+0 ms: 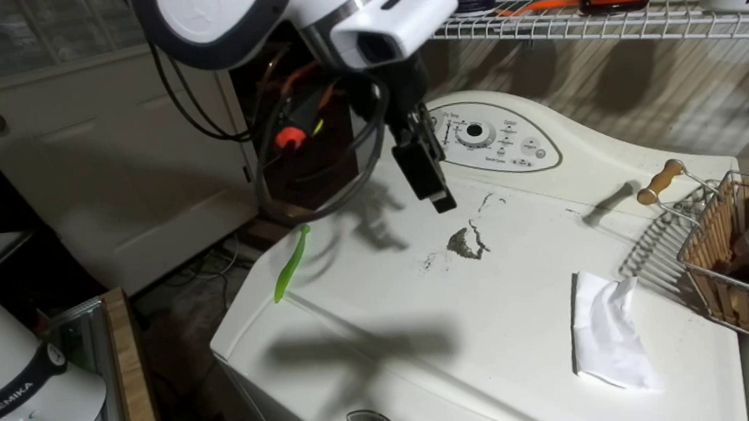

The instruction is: Use the white napkin to wipe the top of the washing machine on the left.

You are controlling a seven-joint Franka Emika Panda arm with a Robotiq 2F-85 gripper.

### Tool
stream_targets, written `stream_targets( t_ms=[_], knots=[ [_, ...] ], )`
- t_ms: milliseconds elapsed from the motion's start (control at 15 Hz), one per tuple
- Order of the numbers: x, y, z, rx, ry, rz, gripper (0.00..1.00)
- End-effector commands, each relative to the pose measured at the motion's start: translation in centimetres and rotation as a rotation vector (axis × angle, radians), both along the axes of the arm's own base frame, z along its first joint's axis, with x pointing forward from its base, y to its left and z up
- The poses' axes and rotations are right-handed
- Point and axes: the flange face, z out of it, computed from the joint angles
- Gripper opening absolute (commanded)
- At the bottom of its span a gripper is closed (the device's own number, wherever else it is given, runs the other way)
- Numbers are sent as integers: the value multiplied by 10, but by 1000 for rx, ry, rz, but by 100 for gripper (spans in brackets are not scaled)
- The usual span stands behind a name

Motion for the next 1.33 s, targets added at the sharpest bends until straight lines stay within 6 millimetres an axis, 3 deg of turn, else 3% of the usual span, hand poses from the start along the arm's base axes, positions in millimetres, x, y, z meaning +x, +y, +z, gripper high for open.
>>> stream_targets(
  t_ms=[0,267,533,600,800,1000,1267],
  knots=[
    [39,-43,-33,-31,-37,-80,100],
    [62,-84,-68,-77,-66,-113,100],
    [85,-108,-96,-28,-117,-153,100],
    [68,-96,-89,-47,-90,-139,100],
    [79,-105,-100,-39,-96,-154,100],
    [81,-106,-99,-41,-101,-155,100],
    [91,-120,-123,-43,-96,-167,100]
  ],
)
